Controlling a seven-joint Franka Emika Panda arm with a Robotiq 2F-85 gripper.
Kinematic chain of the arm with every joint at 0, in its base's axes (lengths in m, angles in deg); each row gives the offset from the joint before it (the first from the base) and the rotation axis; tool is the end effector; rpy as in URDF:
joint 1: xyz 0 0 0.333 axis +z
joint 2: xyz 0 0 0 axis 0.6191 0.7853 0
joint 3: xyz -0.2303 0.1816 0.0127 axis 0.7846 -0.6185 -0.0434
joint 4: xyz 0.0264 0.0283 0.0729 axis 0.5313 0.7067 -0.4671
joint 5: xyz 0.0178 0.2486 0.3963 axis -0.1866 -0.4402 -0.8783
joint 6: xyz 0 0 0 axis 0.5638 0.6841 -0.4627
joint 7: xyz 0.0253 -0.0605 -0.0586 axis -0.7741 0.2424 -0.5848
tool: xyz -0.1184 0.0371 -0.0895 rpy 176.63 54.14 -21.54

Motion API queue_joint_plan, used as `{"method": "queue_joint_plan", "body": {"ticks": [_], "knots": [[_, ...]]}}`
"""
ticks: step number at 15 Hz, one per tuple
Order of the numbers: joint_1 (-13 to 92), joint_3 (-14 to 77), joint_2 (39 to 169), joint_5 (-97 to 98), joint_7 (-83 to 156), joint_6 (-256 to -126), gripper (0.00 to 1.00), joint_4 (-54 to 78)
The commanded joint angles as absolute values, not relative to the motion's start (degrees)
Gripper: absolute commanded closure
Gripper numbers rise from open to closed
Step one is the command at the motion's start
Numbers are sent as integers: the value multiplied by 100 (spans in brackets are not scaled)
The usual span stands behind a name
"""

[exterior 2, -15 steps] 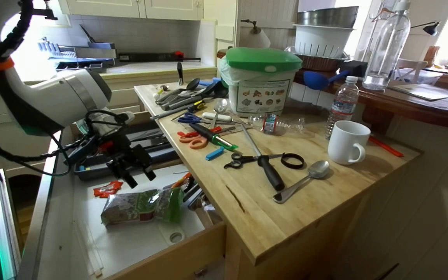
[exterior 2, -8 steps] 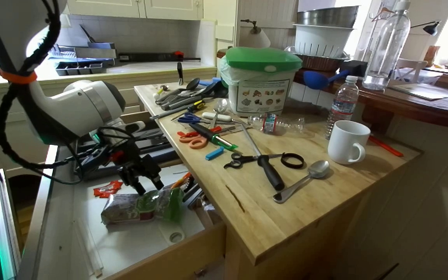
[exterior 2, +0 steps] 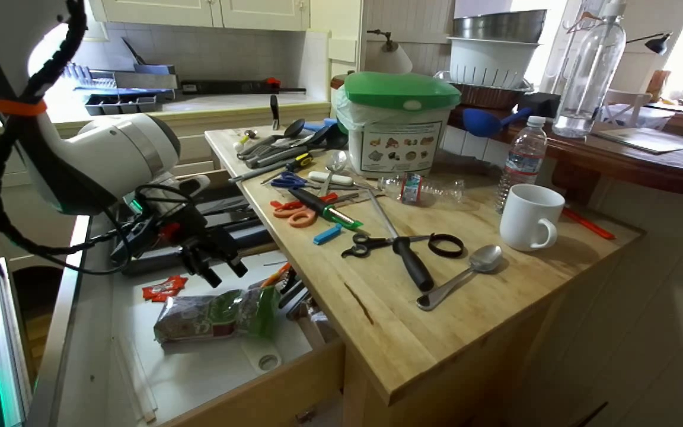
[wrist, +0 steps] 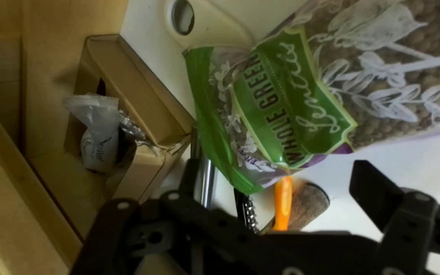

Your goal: Remove the grey bottle opener from the drawer and put it on the table

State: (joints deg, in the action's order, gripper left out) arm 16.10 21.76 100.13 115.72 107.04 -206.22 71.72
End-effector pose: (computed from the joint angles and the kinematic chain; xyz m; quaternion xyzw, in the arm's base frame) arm 0.3777 -0.1028 0.0083 0.9247 0.1888 0.1078 0.3126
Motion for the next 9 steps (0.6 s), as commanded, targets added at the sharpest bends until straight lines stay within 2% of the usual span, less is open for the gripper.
{"method": "queue_joint_plan", "body": {"ticks": [1,3,9], "knots": [[1565,2089,9812,12438,11823,-20449,0,7266],[1885,2494,9872,12796,12199,-20498,0,7134],[1921,2910,10373,13070,12404,-20640,0,6549]]}}
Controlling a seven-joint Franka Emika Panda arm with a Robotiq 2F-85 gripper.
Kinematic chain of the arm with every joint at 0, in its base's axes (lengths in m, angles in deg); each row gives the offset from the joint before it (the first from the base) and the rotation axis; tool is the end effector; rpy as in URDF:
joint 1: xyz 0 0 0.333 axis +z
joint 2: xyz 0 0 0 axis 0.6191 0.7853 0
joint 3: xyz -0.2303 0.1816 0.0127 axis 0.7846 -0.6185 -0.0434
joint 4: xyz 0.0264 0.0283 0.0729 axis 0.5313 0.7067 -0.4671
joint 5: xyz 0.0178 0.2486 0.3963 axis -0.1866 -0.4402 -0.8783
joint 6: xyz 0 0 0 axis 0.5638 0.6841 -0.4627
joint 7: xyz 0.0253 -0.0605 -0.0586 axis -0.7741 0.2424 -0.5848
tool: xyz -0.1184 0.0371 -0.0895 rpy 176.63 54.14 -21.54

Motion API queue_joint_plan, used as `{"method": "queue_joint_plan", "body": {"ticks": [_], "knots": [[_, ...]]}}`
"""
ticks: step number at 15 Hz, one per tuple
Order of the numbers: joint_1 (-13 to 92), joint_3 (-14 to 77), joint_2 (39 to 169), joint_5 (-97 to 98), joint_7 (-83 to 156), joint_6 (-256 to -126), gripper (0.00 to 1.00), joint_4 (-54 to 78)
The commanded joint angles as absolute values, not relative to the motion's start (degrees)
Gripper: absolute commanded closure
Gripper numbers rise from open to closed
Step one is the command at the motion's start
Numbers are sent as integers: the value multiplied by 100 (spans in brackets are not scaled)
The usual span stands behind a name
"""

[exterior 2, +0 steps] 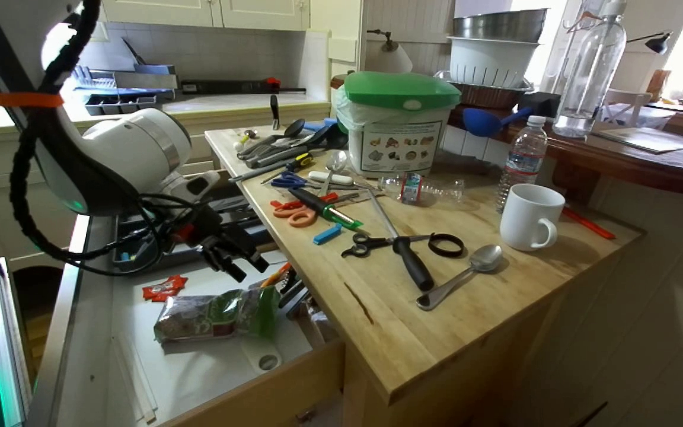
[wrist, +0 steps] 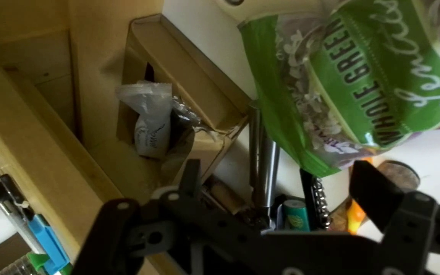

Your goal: Remove the grey bottle opener from the drawer and put it on the table

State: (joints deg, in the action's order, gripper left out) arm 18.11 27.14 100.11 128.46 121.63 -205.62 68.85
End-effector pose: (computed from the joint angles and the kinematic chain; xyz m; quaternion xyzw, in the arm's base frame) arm 0.3974 -0.1416 0.0215 0.9141 0.1454 0.1776 0.3343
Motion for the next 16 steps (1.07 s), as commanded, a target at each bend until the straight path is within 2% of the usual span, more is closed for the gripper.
{"method": "queue_joint_plan", "body": {"ticks": [1,10,16], "knots": [[1904,2928,10524,13069,12368,-20694,0,6372],[1984,2712,11355,12343,12373,-20521,0,5870],[1950,2738,11316,12252,12387,-20545,0,5948]]}}
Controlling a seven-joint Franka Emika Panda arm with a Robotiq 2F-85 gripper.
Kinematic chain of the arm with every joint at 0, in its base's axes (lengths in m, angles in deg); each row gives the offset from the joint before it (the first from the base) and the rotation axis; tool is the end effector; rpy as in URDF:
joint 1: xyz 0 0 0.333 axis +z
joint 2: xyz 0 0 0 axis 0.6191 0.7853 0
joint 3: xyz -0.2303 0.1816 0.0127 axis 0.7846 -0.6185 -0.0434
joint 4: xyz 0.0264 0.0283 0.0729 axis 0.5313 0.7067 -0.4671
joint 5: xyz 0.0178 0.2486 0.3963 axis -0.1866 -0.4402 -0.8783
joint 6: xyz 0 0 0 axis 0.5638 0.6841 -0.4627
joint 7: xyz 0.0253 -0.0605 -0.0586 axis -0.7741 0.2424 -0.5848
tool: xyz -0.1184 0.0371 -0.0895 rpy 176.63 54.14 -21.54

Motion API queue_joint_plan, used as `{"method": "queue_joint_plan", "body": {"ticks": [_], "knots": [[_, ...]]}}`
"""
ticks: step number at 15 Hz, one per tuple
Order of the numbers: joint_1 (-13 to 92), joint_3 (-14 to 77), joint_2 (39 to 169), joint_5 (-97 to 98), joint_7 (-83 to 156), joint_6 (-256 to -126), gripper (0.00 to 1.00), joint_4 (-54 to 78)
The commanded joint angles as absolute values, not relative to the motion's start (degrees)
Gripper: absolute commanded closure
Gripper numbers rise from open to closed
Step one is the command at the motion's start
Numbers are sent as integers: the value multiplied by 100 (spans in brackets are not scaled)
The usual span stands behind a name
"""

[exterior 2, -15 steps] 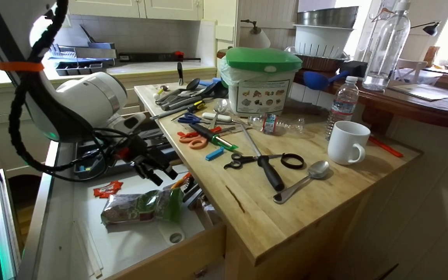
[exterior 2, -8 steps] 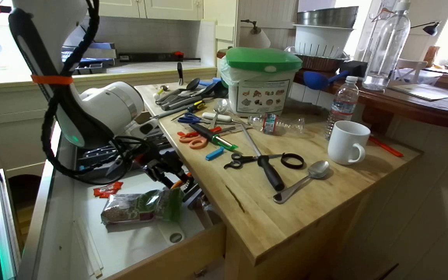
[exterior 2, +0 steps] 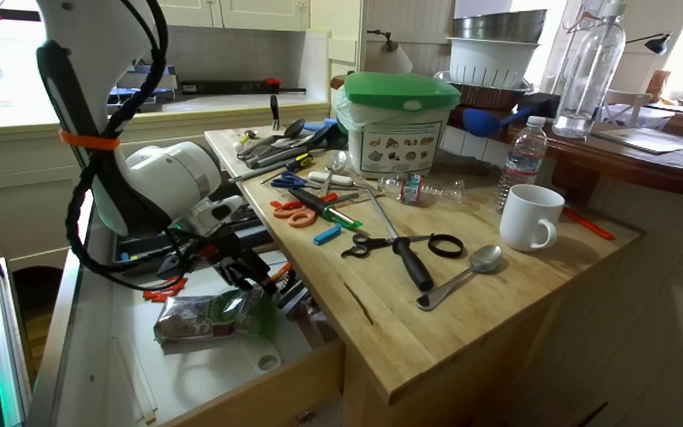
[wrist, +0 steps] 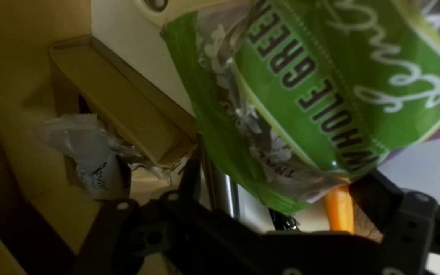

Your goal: Remove the grey bottle opener from the drawer and put it on the table

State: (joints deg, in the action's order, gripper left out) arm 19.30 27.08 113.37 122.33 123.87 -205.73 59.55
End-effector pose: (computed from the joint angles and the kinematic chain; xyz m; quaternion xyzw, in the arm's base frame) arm 0.4164 -0.1372 -0.0367 0.9347 0.0941 0.1483 0.3089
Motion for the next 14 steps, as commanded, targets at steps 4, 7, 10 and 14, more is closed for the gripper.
{"method": "queue_joint_plan", "body": {"ticks": [4,7,10,14], "knots": [[1739,2714,11157,12818,12914,-20683,0,5867],[1652,2742,11292,12924,13000,-20777,0,5628],[1604,2725,11502,12961,12983,-20871,0,5379],[1446,2661,11807,13143,13023,-21188,1,5005]]}}
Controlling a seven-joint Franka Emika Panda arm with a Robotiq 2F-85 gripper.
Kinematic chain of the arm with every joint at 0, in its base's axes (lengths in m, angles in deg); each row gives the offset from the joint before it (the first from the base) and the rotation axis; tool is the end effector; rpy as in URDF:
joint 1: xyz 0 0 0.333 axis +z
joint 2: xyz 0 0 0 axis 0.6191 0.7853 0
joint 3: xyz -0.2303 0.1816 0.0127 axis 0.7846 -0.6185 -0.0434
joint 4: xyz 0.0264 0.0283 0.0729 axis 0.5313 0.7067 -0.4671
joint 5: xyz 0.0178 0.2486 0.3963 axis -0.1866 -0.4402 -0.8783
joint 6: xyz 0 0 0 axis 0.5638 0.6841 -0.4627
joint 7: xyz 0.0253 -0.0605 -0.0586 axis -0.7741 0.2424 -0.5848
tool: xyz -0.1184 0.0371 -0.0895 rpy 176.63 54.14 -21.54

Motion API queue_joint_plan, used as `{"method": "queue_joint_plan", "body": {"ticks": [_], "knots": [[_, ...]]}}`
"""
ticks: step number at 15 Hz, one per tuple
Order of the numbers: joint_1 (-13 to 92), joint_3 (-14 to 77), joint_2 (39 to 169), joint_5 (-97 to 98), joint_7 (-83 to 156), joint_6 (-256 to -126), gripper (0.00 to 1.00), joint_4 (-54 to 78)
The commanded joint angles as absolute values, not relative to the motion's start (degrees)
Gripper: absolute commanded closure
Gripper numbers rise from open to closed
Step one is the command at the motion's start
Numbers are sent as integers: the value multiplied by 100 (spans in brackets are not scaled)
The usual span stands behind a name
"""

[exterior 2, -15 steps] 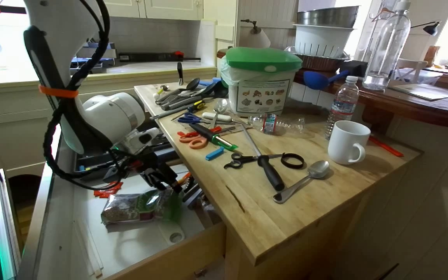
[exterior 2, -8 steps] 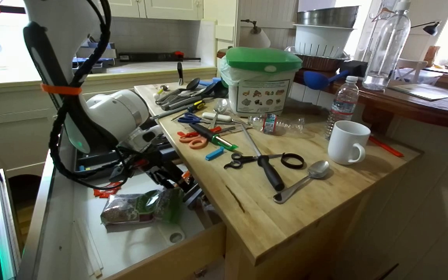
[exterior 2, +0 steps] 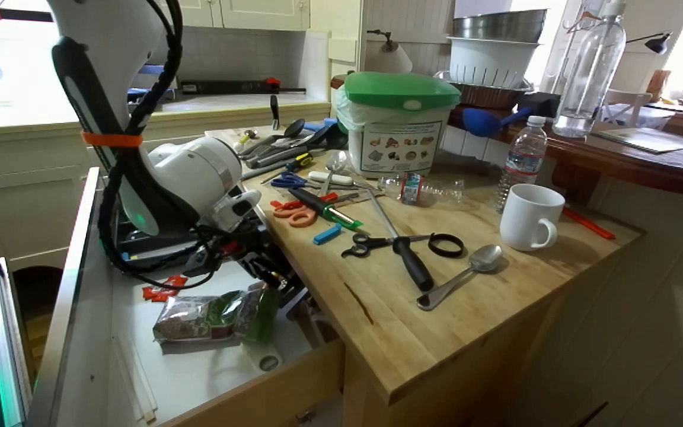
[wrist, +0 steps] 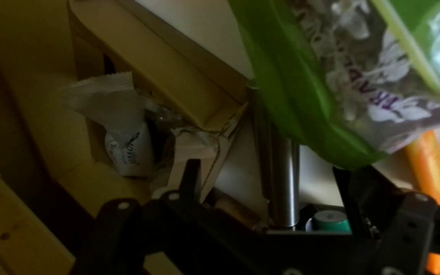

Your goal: Remove the grey bottle opener from the drawer and put it on the table

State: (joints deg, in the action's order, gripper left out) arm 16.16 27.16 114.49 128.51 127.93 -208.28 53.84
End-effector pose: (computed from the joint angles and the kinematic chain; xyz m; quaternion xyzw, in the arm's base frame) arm 0.4538 -0.1720 -0.0214 0.9287 0.0810 0.1912 0.3073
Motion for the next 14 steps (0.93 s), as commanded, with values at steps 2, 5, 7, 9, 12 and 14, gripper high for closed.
{"method": "queue_joint_plan", "body": {"ticks": [2,5,7,9,12,14], "knots": [[1361,2620,11966,13185,13018,-21349,8,4843],[1245,2571,12102,13213,13057,-21449,14,4729],[1192,2536,12066,13200,13135,-21427,35,4782],[1150,2492,12029,13189,13213,-21379,54,4839],[937,2426,11976,13342,13595,-21424,77,4908],[897,2429,11969,13282,13620,-21433,93,4943]]}}
